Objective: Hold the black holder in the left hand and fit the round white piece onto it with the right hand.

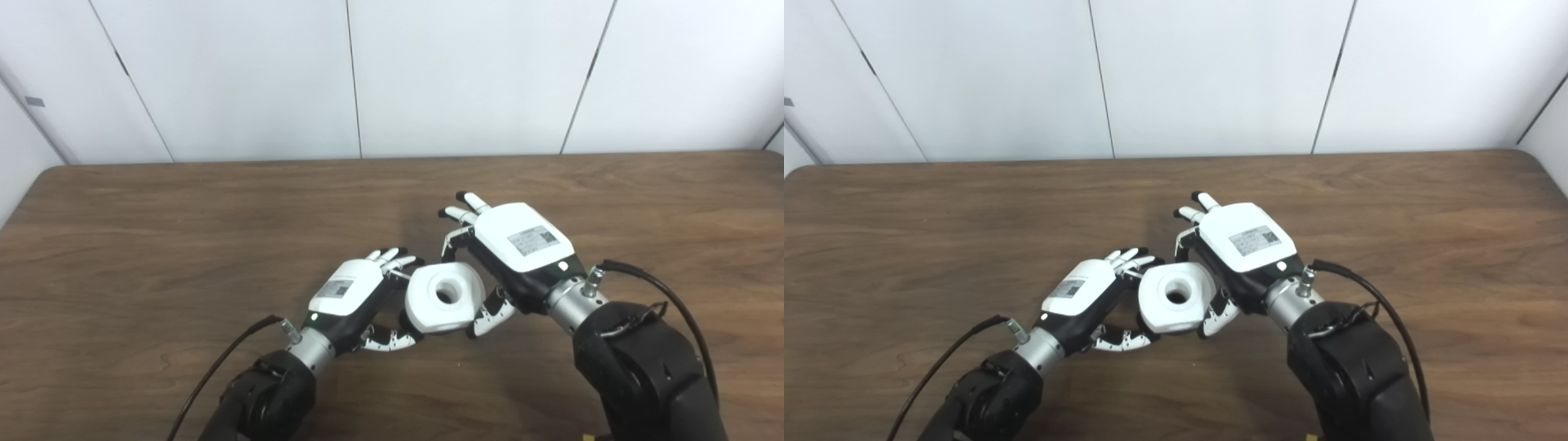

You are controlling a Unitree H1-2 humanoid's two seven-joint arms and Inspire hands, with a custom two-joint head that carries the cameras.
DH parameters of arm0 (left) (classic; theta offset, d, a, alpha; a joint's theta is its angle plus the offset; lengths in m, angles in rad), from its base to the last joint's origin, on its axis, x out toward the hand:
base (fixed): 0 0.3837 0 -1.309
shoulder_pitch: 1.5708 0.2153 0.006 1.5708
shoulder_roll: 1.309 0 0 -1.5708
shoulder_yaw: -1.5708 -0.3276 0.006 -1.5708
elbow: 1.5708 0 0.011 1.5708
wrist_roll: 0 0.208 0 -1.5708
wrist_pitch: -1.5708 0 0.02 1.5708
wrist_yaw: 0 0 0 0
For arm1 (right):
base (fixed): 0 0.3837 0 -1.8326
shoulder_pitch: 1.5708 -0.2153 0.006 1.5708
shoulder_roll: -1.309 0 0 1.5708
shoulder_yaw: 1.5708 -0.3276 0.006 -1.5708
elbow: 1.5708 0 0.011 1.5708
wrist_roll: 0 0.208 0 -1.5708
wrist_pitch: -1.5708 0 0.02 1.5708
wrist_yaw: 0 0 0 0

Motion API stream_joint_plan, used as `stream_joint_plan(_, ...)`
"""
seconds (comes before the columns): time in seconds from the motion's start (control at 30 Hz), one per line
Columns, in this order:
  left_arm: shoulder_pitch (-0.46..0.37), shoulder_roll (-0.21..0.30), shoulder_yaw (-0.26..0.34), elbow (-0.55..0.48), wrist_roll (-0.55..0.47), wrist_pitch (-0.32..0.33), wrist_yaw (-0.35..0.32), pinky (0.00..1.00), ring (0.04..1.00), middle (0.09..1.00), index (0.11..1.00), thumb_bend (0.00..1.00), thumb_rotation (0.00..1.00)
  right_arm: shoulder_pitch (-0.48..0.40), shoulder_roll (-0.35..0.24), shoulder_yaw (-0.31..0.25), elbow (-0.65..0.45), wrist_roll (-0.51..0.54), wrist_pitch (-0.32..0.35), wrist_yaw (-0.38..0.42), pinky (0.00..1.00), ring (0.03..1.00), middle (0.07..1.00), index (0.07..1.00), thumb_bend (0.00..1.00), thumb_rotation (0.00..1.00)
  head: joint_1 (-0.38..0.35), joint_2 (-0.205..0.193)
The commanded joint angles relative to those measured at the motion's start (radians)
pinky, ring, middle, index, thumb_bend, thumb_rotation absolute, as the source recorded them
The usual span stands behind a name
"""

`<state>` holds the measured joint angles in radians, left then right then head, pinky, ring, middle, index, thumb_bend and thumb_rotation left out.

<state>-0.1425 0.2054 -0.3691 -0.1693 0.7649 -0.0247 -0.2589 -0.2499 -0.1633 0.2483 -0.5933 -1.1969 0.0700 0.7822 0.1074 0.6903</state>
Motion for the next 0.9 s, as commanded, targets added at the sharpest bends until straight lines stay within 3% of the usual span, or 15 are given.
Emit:
stream_joint_plan(0.0,-0.029,-0.003,-0.001,-0.007,0.008,-0.02,0.029,1.0,0.98,0.909,0.481,0.52,0.05,-0.025,-0.002,-0.006,-0.035,0.011,-0.006,0.004,0.8,0.997,0.924,0.491,0.51,0.17,0.001,0.0)
stream_joint_plan(0.13,-0.03,-0.003,-0.003,-0.008,0.007,-0.017,0.029,1.0,0.98,0.91,0.481,0.51,0.05,-0.024,-0.006,-0.006,-0.036,0.01,-0.011,0.001,0.75,0.985,0.918,0.493,0.51,0.17,0.002,0.001)
stream_joint_plan(0.17,-0.03,-0.002,-0.003,-0.006,0.006,-0.02,0.032,1.0,0.979,0.909,0.481,0.51,0.05,-0.024,-0.006,-0.006,-0.037,0.01,-0.01,0.003,0.76,0.987,0.921,0.558,0.68,0.31,0.002,0.001)
stream_joint_plan(0.27,-0.03,-0.001,-0.004,-0.002,0.005,-0.024,0.038,1.0,0.973,0.906,0.481,0.52,0.05,-0.025,-0.007,-0.004,-0.038,0.008,-0.011,0.005,0.75,0.984,0.922,0.61,0.8,0.42,0.001,0.001)
stream_joint_plan(0.43,-0.031,0.0,-0.007,-0.004,0.006,-0.02,0.038,1.0,0.975,0.907,0.481,0.51,0.05,-0.026,-0.005,-0.002,-0.04,0.004,-0.008,0.014,0.72,0.981,0.922,0.645,0.84,0.43,0.002,0.001)
stream_joint_plan(0.87,-0.033,0.001,-0.009,-0.001,0.007,-0.02,0.04,1.0,0.971,0.903,0.481,0.52,0.05,-0.024,0.003,-0.007,-0.047,0.017,0.0,0.037,0.75,1.0,0.944,0.749,0.9,0.45,0.003,-0.003)
